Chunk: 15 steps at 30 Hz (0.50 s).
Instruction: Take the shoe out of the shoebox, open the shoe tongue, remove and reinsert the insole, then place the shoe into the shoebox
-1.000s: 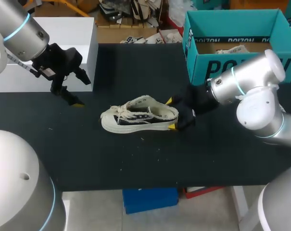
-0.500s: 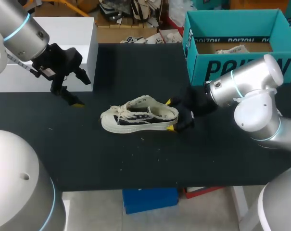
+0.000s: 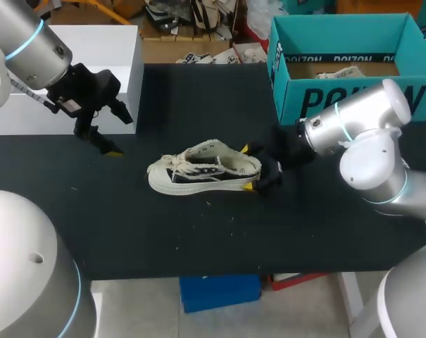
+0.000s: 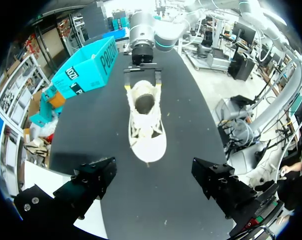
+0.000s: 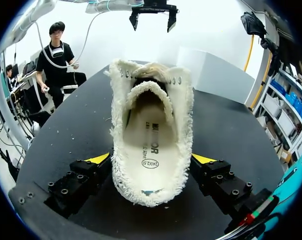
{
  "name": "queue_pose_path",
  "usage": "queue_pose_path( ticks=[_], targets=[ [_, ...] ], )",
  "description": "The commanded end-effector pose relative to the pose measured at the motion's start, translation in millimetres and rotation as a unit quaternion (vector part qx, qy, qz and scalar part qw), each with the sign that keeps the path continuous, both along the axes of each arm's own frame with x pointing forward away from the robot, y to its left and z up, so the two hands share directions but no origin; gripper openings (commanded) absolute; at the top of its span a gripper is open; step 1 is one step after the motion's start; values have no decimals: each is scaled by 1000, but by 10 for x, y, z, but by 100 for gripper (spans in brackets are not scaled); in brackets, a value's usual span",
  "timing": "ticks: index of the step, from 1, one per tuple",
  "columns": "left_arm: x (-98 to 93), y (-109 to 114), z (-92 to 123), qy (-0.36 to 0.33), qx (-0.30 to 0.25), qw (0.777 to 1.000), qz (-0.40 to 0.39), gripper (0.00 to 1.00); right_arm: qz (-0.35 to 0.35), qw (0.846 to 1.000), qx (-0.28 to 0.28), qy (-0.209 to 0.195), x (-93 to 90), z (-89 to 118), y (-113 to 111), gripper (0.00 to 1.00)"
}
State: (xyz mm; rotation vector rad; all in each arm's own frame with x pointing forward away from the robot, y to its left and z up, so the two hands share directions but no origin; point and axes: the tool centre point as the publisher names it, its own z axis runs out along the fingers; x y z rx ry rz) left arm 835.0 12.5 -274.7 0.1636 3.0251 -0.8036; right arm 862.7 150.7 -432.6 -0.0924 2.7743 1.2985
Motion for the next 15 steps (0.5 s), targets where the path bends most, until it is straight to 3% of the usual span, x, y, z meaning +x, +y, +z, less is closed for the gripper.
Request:
queue_pose_path(
  ticks=[1,4,5,6,15],
  targets=[
    [-1,1,-15,-2,0,1000,0,100,1,1000,5,2,25,-52,41,100],
    [-1,1,-15,-2,0,1000,0,100,5,1000,10,4,31,-73,63,100],
    [-1,1,-15,-2,0,1000,0,100,7,1000,8,7,31,-77,75,43],
    [-1,1,-15,-2,0,1000,0,100,7,1000,8,7,30,-82,80,0],
    [-1,1,-15,-2,0,1000,0,100,7,1000,8,7,30,-82,80,0]
  ],
)
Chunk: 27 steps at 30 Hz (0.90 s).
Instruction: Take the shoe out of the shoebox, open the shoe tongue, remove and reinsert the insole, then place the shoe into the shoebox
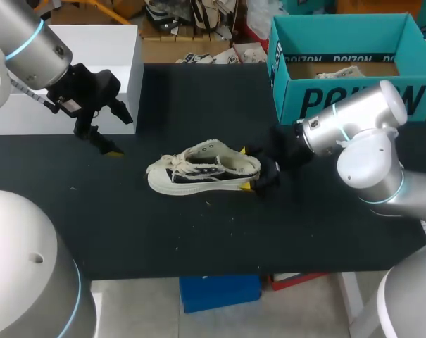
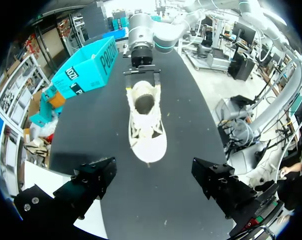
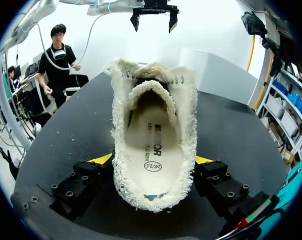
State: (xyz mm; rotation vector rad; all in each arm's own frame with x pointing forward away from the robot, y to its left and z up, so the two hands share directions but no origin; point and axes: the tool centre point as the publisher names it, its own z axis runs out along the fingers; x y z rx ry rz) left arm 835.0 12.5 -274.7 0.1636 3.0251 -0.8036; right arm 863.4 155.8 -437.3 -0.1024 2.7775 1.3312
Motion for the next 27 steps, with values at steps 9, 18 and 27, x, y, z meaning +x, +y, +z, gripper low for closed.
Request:
queue_pose_path(
  ticks=[9,18,27],
  targets=[
    [-122,-261,175,24,50,996,67,100,0,1000,-1,1,23,-35,29,0],
    [-237,-555,212,74,89,976,183,100,0,1000,-1,1,23,-35,29,0],
    [-237,-555,212,74,89,976,183,100,0,1000,-1,1,23,-35,29,0]
  ],
)
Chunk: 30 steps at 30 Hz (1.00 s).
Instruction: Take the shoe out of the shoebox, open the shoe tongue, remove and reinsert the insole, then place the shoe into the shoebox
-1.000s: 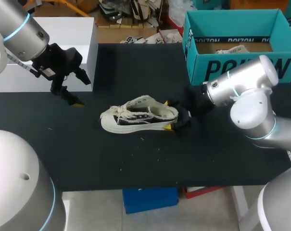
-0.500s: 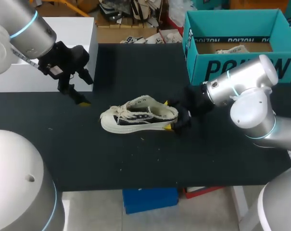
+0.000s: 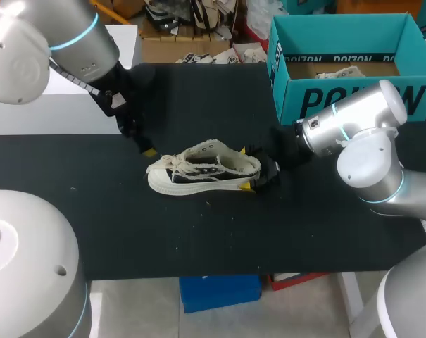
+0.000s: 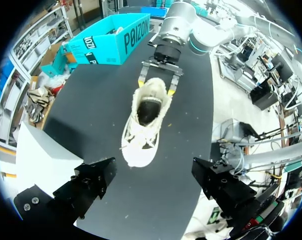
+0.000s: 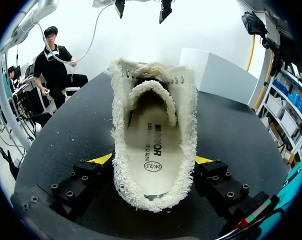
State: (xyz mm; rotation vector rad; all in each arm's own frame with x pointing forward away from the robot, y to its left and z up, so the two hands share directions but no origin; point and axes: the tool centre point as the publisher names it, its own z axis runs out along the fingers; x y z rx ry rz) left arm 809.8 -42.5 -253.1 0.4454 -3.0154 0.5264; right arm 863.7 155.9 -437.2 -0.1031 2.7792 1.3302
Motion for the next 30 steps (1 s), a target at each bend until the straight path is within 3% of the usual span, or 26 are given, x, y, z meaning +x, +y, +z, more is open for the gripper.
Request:
queue_pose_path(
  ticks=[1,4,9,13,15,18,20,30],
  targets=[
    [14,-5,-4,2,2,1000,0,100,-1,1000,0,0,21,-36,28,0],
    [14,-5,-4,2,2,1000,0,100,-1,1000,0,0,21,-36,28,0],
    [-9,-236,-27,30,-7,992,123,100,-1,1000,0,0,21,-36,28,0],
    [24,-364,-19,109,-6,962,249,100,-1,1000,0,0,21,-36,28,0],
    [39,-407,-48,89,36,949,300,100,-1,1000,0,0,21,-36,28,0],
    [108,-456,-101,133,38,923,360,100,-1,1000,0,0,21,-36,28,0],
    [107,-513,-82,139,3,919,368,100,-1,1000,0,0,21,-36,28,0],
    [107,-513,-82,139,3,919,368,100,-1,1000,0,0,21,-36,28,0]
  ],
)
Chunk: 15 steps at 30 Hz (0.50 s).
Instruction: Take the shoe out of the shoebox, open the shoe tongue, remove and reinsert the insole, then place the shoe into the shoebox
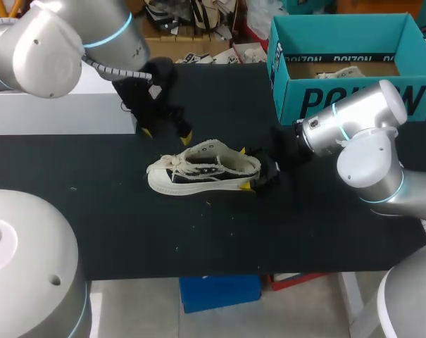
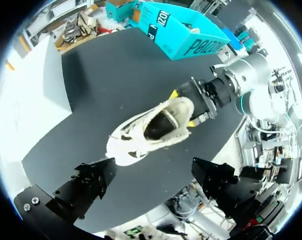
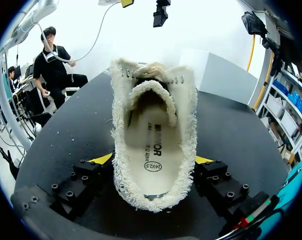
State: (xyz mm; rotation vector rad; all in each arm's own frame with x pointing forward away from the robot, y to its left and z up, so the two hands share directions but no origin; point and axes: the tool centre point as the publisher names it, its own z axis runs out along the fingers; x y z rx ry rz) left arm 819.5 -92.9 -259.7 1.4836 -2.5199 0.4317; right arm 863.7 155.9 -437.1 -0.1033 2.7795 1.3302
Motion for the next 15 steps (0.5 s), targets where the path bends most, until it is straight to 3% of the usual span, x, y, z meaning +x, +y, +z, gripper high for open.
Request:
queue_pose_path(
  ticks=[1,15],
  targets=[
    [10,-9,-16,6,2,1000,17,100,-1,1000,0,0,20,-37,28,0],
    [142,-526,-176,72,145,974,158,100,-1,1000,0,0,20,-37,28,0]
  ],
)
